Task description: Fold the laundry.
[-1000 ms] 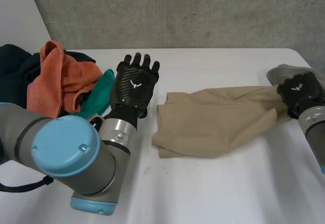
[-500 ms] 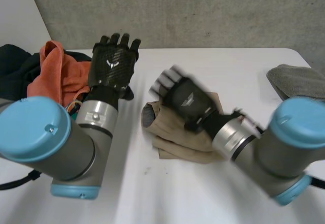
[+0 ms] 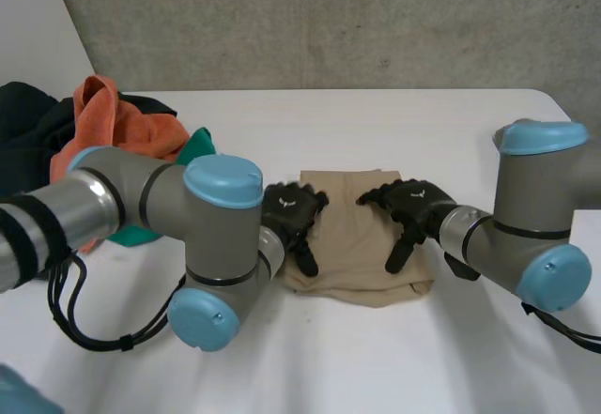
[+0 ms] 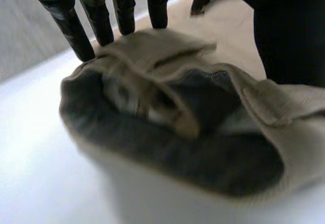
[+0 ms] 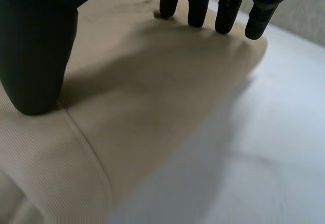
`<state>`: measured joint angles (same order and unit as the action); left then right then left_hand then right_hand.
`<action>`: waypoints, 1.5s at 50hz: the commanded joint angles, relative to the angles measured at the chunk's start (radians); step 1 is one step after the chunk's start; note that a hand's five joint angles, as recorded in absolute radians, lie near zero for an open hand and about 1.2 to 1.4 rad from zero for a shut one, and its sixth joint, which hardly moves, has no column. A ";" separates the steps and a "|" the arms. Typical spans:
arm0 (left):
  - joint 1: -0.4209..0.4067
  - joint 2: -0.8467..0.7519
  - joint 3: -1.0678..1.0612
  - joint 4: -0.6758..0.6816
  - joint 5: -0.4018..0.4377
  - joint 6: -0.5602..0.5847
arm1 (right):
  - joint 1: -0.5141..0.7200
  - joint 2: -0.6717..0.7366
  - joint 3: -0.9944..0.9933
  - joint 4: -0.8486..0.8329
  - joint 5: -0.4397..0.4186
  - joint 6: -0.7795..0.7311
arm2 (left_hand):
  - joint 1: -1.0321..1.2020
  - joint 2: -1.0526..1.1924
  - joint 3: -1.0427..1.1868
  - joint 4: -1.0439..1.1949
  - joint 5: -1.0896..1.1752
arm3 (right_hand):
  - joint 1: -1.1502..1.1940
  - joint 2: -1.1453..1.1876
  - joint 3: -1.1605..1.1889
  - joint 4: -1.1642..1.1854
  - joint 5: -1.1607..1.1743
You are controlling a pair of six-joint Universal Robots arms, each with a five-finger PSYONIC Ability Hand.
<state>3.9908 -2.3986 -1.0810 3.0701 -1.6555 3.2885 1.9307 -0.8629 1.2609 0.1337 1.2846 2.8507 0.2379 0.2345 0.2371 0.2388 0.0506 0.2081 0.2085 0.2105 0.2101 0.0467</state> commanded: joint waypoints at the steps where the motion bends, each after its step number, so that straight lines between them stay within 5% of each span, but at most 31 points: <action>1: -0.009 0.007 -0.005 -0.079 -0.066 0.080 | 0.005 -0.022 -0.002 -0.005 0.073 -0.079 | 0.070 0.073 0.070 0.069 0.082 | -0.034 -0.034 -0.036 -0.036 -0.047; 9: -0.039 0.196 -0.056 -0.083 -0.061 0.080 | -0.004 -0.215 0.106 -0.057 0.078 -0.094 | 0.043 0.047 0.044 0.042 0.056 | -0.034 -0.034 -0.036 -0.036 -0.047; 18: -0.047 0.360 -0.135 -0.002 -0.053 0.082 | 0.025 -0.402 0.421 -0.311 0.105 -0.106 | -0.033 -0.030 -0.032 -0.034 -0.020 | -0.034 -0.034 -0.036 -0.036 -0.047; 29: -0.033 0.380 -0.185 0.035 0.033 0.040 | 0.171 -0.345 0.690 -0.626 0.105 -0.120 | -0.021 -0.018 -0.021 -0.022 -0.009 | -0.034 -0.034 -0.036 -0.036 -0.047; 41: -0.032 0.378 -0.189 0.044 0.042 0.013 | 0.162 -0.173 0.602 -0.784 0.160 -0.160 | -0.021 -0.018 -0.021 -0.022 -0.009 | 0.138 0.137 0.135 0.136 0.125; 63: -0.030 0.378 -0.208 0.044 0.042 0.013 | 0.162 -0.045 0.373 -0.804 0.180 -0.182 | -0.019 -0.015 -0.018 -0.019 -0.006 | 0.479 0.478 0.476 0.476 0.465; 70: -0.029 0.383 -0.205 0.044 0.046 0.013 | 0.162 0.004 0.258 -0.772 0.177 -0.180 | -0.021 -0.018 -0.021 -0.022 -0.009 | 1.188 1.187 1.185 1.185 1.174; 75: -0.030 0.400 -0.197 0.050 0.046 0.014 | 0.133 -0.022 0.171 -0.753 0.180 -0.172 | -0.030 -0.027 -0.029 -0.031 -0.017 | 1.188 1.188 1.186 1.186 1.175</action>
<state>3.9619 -2.0153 -1.2864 3.1150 -1.6105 3.3014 2.0908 -0.8704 1.5331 -0.6451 1.4631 2.6719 0.2283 0.2245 0.2305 0.2213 0.0453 1.0337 1.1550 1.1515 1.1589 0.8986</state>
